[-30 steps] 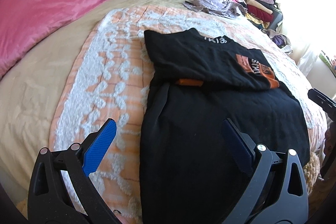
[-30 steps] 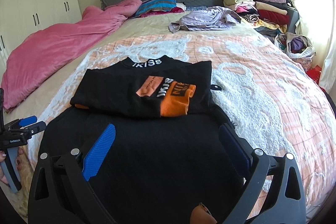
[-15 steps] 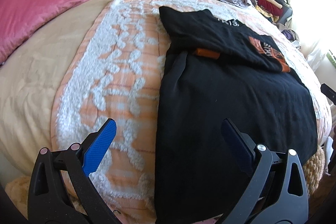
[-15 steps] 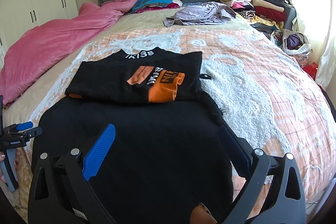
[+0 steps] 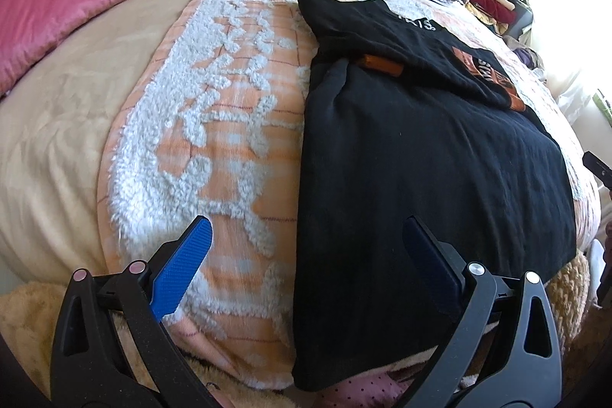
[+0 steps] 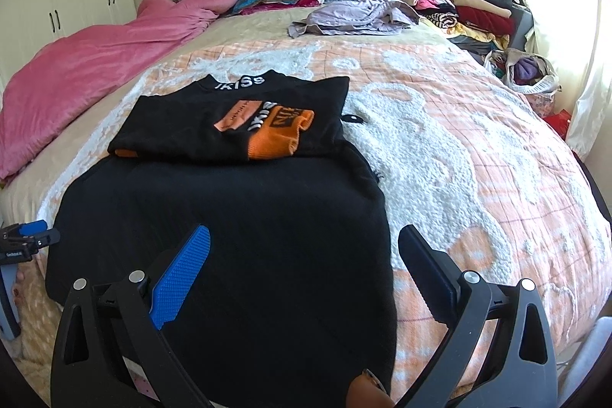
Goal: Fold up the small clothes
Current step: 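Move both open tools along the sweatshirt body to its hem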
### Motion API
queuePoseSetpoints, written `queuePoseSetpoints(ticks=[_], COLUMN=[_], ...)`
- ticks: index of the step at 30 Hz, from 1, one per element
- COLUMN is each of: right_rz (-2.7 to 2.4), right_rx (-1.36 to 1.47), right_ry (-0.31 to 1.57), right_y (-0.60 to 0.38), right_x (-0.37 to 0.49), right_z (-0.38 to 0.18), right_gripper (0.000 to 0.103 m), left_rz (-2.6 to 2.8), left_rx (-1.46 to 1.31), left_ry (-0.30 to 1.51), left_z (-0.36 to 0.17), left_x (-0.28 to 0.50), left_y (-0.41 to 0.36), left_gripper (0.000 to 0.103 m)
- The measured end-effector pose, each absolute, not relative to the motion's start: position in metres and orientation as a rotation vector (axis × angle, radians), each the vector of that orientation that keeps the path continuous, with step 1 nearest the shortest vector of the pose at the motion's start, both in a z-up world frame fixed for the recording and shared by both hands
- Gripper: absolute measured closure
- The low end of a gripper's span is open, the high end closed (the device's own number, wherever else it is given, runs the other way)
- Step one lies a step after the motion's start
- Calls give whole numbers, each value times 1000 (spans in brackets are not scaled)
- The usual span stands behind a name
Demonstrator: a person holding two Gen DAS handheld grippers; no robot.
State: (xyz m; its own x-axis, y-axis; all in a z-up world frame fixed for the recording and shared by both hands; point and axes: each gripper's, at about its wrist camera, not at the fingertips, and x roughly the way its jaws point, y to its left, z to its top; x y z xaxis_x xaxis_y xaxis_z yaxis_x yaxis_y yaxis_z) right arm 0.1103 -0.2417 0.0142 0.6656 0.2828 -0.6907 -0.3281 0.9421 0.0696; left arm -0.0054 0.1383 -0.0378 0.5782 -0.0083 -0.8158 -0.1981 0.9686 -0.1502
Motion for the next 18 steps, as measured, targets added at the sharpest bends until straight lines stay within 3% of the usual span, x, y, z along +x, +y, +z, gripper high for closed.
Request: queuePoseSetpoints(ticks=[4,12,18], right_rz=[337,321,317], right_rx=[-56,-50,-52], right_ry=[773,794,819], right_y=[-250,-264,-273], right_x=[106,99,94], right_z=[12,5,-4], right_gripper=[5,5,5], left_rz=[99,38,22], left_rx=[-232,-273,-275], left_ry=[954,958,993], left_z=[-39,-40,-47], left_x=[-11,-19,-26], left_y=[135,130,127], left_gripper=[10,37,38])
